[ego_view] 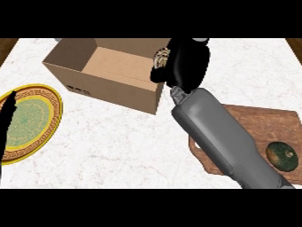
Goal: Pick the cupcake from the cutting board and place it in the cardboard box
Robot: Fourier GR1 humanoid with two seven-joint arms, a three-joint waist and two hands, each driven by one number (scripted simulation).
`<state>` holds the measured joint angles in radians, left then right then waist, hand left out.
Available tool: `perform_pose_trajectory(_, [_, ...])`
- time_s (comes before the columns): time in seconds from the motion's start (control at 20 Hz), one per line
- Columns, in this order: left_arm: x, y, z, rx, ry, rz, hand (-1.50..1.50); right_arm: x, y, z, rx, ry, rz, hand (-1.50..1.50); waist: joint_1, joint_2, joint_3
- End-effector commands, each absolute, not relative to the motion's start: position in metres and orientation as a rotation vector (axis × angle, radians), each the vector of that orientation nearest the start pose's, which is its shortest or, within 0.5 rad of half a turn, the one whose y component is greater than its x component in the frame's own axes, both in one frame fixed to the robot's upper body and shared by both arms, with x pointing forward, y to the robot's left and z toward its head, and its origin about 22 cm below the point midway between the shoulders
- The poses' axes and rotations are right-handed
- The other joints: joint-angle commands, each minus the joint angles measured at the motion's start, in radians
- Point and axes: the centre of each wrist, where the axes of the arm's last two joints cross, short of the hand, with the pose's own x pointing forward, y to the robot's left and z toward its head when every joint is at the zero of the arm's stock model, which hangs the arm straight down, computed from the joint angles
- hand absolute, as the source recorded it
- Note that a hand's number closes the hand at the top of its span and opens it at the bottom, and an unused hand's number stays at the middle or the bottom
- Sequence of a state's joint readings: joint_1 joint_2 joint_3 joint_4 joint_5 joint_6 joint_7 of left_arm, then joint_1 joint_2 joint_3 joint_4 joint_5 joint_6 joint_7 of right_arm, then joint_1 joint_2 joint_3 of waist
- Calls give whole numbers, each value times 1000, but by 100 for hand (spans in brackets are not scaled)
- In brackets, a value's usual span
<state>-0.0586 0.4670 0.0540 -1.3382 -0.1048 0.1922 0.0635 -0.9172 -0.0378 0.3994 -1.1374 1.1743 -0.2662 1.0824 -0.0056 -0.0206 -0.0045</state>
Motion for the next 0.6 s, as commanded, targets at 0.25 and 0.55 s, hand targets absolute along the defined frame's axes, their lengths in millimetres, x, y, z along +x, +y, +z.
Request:
perform_pose_trajectory(0.25, [274,351,25,629,-1389,-242,0,389,-11,205,-1275,-1275,226,150,48,31,4])
perform_pose_trajectory(0.55, [277,343,10,626,-1402,-240,0,423,-27,202,-1239,-1275,182,150,56,45,3])
